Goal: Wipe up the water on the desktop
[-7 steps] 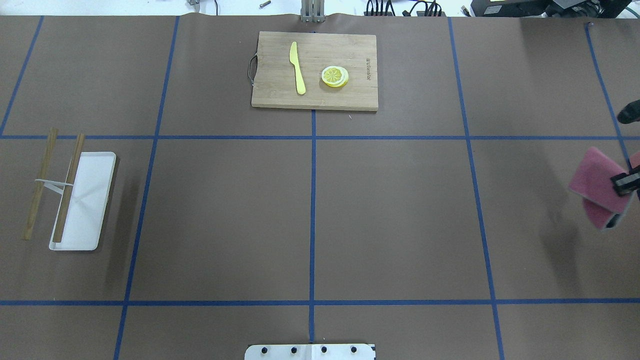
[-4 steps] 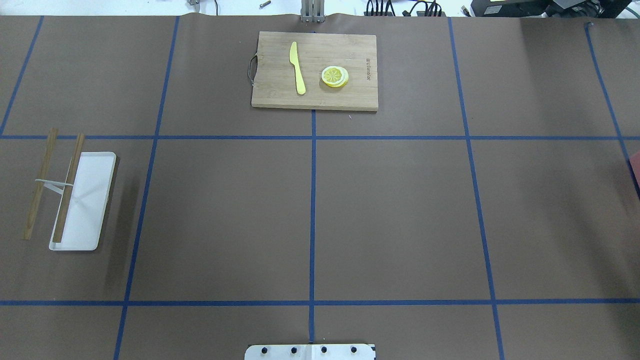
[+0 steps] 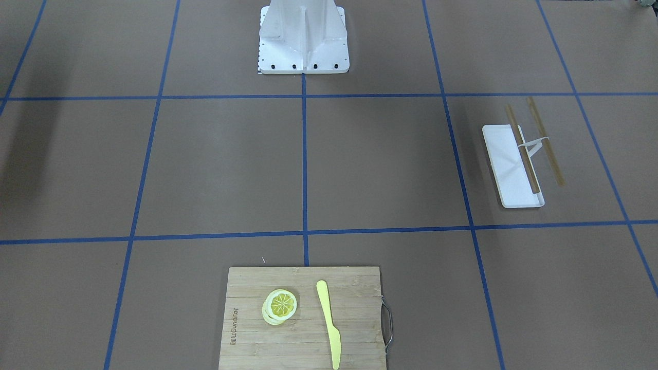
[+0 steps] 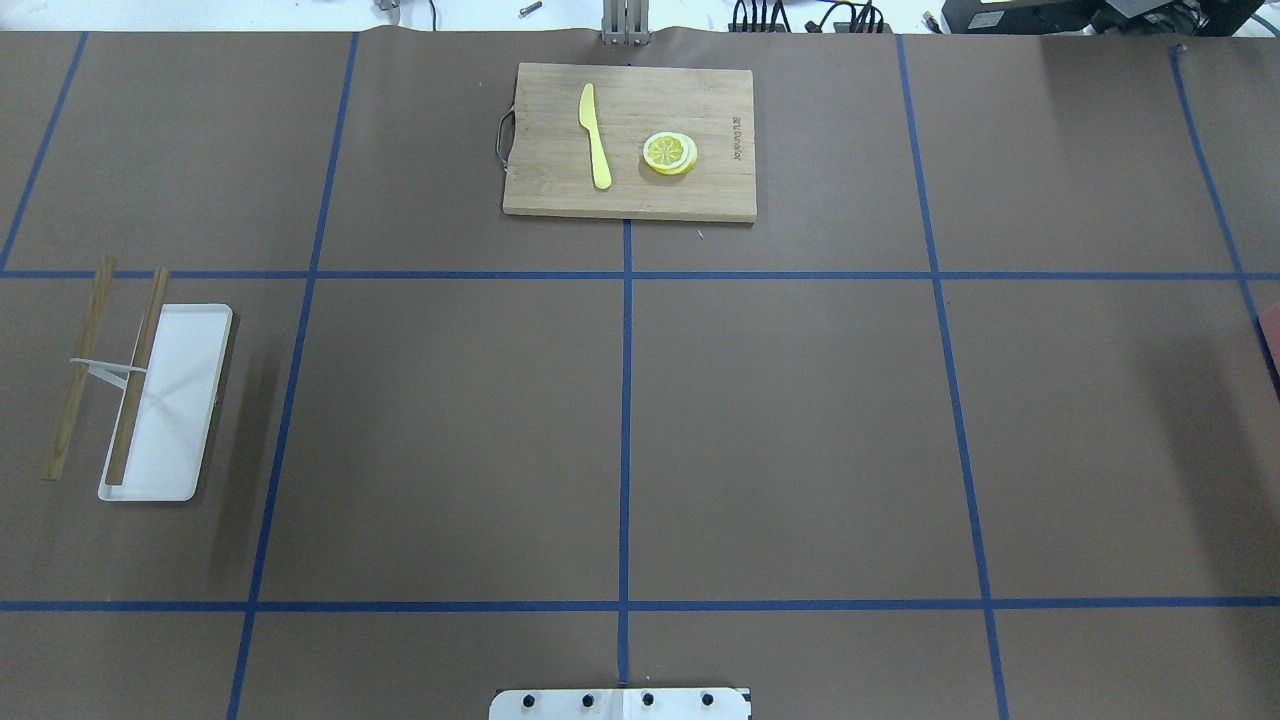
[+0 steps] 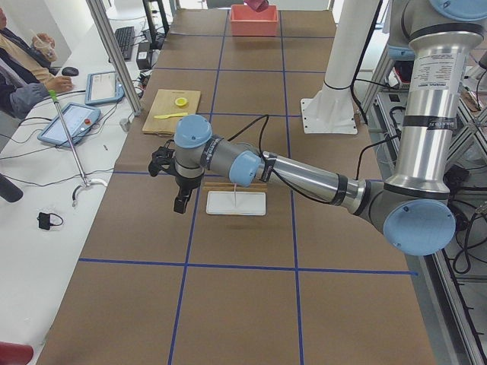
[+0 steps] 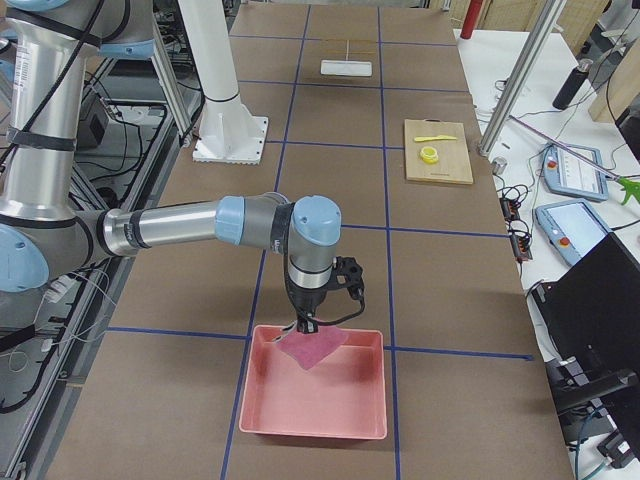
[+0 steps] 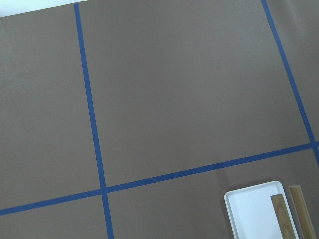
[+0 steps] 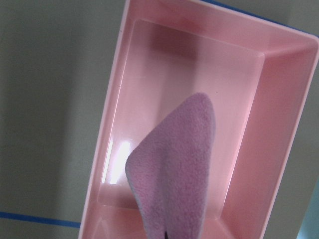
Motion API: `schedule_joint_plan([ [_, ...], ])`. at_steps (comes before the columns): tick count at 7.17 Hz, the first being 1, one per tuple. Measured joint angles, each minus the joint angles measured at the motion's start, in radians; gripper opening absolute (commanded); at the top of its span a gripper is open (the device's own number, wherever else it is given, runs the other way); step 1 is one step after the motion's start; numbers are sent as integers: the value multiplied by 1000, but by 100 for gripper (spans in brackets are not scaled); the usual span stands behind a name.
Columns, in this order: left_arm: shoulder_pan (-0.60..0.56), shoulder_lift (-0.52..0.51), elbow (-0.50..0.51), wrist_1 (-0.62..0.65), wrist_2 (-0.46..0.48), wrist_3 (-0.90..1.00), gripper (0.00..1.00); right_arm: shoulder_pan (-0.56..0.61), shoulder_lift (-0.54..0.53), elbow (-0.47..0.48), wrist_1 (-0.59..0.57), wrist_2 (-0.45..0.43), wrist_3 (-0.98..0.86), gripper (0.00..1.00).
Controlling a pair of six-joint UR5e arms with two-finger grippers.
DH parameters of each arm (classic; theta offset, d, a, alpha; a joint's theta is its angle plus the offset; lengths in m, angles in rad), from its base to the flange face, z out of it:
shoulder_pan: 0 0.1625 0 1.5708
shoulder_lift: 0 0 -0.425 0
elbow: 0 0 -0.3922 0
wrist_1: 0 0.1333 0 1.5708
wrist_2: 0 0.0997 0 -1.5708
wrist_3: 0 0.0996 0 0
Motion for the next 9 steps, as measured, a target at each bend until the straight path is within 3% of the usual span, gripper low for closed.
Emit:
schedule_joint_plan([
  [4,-1,2,-8,0,0,0,98,19,16,-126,28,54,41,0],
  [5,-1,1,-7,0,0,0,98,19,23,-177,75,57,43,16],
  [6,-1,1,-7,0,0,0,98,19,26,-211,114,59,46,40],
  [7,-1,0,-9,0,0,0,98,19,27,-227,132,60,47,99],
  [9,-1,1,-12,0,0,-1,98,19,27,-233,142,60,44,100],
])
